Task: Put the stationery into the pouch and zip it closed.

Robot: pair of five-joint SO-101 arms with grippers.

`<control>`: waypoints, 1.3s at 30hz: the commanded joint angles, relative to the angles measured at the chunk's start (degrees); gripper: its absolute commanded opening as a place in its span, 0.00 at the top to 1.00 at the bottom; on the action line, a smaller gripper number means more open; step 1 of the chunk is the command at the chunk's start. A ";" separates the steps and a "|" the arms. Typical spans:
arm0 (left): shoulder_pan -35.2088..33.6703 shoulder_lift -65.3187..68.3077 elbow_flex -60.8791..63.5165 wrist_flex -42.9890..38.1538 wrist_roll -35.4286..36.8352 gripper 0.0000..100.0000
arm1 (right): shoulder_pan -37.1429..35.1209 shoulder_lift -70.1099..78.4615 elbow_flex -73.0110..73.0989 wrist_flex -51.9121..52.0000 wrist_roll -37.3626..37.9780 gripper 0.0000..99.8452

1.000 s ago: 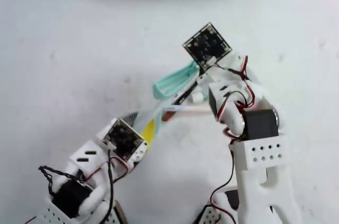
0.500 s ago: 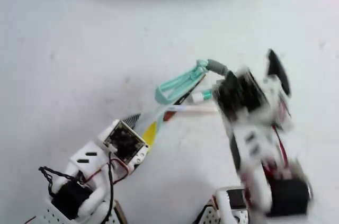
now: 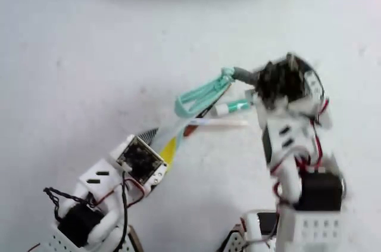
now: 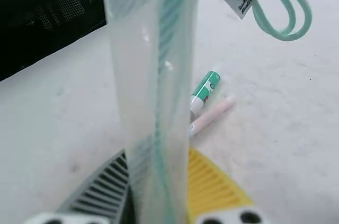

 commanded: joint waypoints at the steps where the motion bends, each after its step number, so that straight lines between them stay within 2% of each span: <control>1: 0.92 0.84 -2.29 0.44 -0.26 0.98 | 0.22 10.59 -5.80 -2.59 -1.41 0.90; 6: 0.57 0.84 -2.55 0.00 0.18 0.97 | -0.13 24.57 -8.53 1.27 -1.58 0.97; 9: 0.57 0.84 -4.13 1.05 1.85 0.90 | -3.21 25.98 -9.76 5.67 -1.58 0.98; 11: 0.48 0.84 -5.19 2.99 7.03 0.82 | -6.02 24.40 -10.37 8.13 -1.58 0.98; 13: 0.40 0.84 -7.30 4.92 9.85 0.80 | -9.36 21.93 -10.29 9.63 -1.58 0.98; 20: 0.40 0.84 -12.92 6.95 5.89 0.80 | -19.38 14.73 -6.68 10.95 -1.58 0.98; 27: 0.40 0.84 -17.85 8.26 4.66 0.80 | -19.12 10.07 -3.43 12.62 -1.58 0.98; 32: 0.40 0.84 -17.23 8.26 4.40 0.80 | -21.67 3.12 -1.05 14.11 -1.49 0.98; 34: 0.40 0.84 -15.21 7.65 4.22 0.81 | -21.58 -0.22 -0.62 14.11 -1.58 0.98; 37: 0.40 0.84 -10.20 3.87 3.96 0.93 | -21.32 -3.82 -0.53 14.20 -1.58 0.97; 38: 0.40 0.84 -8.70 2.37 2.46 0.98 | -21.23 -4.44 -0.53 14.64 -1.58 0.96; 39: 0.40 0.84 -7.38 1.67 0.09 0.98 | -21.23 -4.88 -0.79 15.43 -1.58 0.94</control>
